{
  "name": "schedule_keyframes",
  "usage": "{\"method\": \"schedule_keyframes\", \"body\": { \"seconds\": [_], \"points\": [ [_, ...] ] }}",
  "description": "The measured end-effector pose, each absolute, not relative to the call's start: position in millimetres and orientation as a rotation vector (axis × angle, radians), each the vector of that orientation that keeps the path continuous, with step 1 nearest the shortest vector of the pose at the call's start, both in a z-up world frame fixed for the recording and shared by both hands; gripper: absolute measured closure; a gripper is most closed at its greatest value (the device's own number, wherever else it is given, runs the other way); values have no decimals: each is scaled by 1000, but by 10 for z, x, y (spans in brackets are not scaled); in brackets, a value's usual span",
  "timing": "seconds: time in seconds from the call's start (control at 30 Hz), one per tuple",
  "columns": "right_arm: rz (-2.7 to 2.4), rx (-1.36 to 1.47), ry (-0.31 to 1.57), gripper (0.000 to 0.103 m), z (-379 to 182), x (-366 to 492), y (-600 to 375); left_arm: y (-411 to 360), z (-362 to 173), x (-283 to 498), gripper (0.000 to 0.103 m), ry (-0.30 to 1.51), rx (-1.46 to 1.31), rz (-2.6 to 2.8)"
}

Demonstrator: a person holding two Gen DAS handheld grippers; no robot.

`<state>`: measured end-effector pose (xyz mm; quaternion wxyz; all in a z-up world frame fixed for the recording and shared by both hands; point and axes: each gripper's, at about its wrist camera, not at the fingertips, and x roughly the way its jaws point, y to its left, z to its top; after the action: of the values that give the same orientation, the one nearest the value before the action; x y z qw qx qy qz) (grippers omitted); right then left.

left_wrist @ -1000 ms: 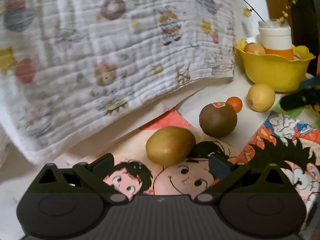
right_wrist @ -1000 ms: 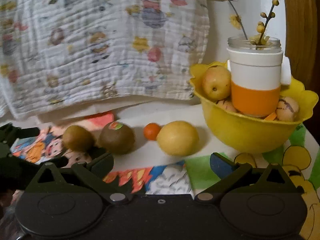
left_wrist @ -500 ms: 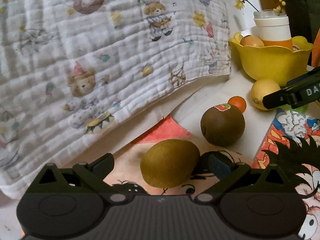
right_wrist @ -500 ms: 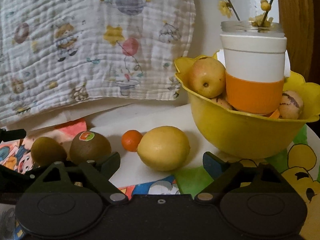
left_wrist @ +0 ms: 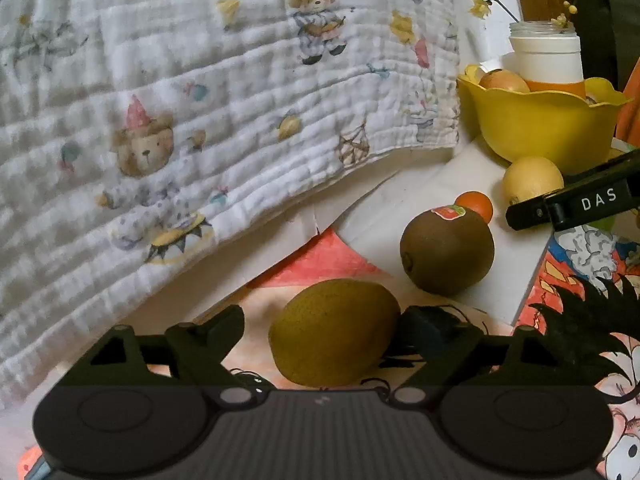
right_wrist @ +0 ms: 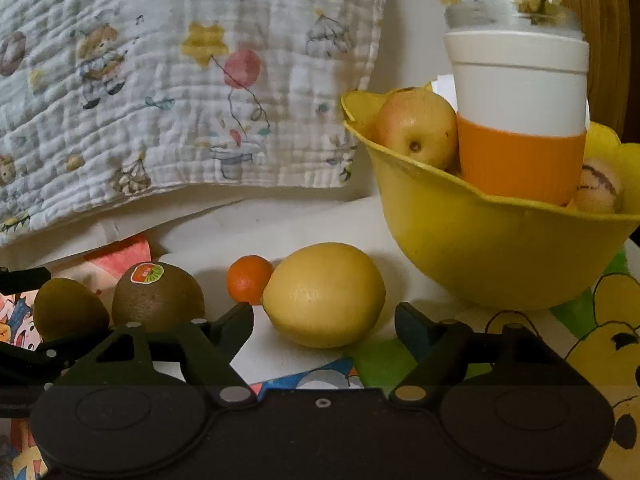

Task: Organize fruits
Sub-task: 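Grasp the yellow-brown pear with the left gripper while the right grasps the yellow lemon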

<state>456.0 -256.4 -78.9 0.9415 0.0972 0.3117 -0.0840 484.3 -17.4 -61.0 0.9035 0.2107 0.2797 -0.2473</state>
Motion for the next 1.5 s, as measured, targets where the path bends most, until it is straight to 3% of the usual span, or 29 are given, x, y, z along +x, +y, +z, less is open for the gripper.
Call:
{"method": "schedule_keyframes", "body": {
  "seconds": [0.17,0.4,0.63,0.77,1.5],
  "points": [
    [-169,213,643,24,-793,4592,-2551,-208,-623,4841,14,568,455,-518],
    [-172,226,654,24,-803,4625,-2541,-277,-651,4871,28,569,472,-531],
    [-166,234,665,24,-801,4680,-2522,-296,-659,4848,29,546,498,-538],
    [-184,232,660,35,-805,4676,-2507,-270,-638,4824,29,562,470,-530],
    [-70,333,591,37,-832,4443,-2625,-66,-487,4502,32,604,338,-534]
  ]
}}
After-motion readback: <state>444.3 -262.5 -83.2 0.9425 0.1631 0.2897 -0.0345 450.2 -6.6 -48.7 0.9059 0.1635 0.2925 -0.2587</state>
